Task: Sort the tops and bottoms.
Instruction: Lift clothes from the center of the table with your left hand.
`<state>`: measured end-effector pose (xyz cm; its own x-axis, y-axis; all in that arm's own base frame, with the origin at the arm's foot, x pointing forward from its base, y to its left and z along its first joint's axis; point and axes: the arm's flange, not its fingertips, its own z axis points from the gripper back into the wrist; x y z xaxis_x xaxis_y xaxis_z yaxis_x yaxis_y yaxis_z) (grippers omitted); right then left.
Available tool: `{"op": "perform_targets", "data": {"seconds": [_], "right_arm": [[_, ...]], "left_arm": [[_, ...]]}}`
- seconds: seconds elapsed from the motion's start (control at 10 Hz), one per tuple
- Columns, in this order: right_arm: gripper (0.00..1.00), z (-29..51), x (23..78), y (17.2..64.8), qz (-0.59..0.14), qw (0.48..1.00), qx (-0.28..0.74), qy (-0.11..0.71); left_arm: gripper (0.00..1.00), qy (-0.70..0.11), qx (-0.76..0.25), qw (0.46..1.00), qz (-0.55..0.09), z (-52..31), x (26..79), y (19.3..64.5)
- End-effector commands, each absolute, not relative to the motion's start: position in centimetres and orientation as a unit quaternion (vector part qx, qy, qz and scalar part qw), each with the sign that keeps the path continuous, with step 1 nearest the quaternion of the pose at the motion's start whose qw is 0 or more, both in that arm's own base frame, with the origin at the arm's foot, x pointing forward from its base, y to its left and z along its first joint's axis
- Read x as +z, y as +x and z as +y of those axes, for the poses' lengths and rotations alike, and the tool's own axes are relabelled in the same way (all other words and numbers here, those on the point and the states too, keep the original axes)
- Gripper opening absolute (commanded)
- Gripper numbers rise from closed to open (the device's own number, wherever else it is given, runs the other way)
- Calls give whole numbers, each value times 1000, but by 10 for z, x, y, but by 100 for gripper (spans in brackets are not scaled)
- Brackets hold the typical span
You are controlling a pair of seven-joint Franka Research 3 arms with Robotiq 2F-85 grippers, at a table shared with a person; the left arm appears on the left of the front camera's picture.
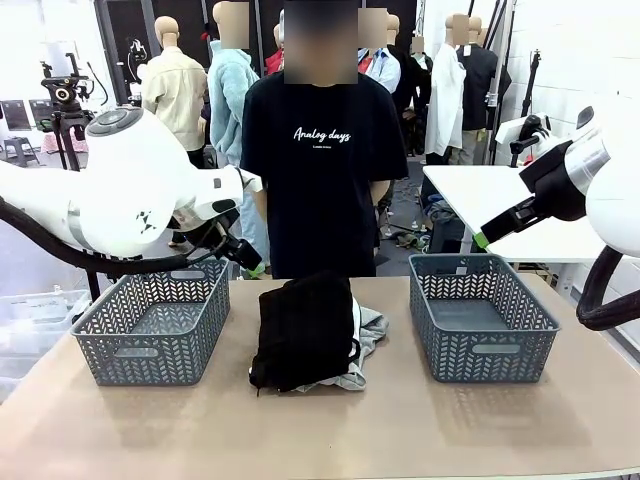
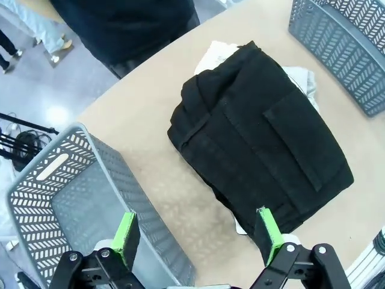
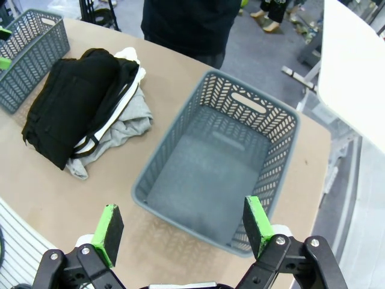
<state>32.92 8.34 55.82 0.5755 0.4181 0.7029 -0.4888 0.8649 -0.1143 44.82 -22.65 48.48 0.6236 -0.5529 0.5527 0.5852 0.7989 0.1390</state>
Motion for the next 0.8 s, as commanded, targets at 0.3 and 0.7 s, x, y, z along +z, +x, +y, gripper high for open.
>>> {"op": "perform_targets", "data": {"seconds": [0.3,0.7], "right_arm": [[100,83,558,329,-382,886,258,48],[100,83,558,329,-382,886,258,48]], "left_arm": [[100,-10,-365,880,-304,-337,497,460],[100,19,-374,889,-265,-393,457,488]]}}
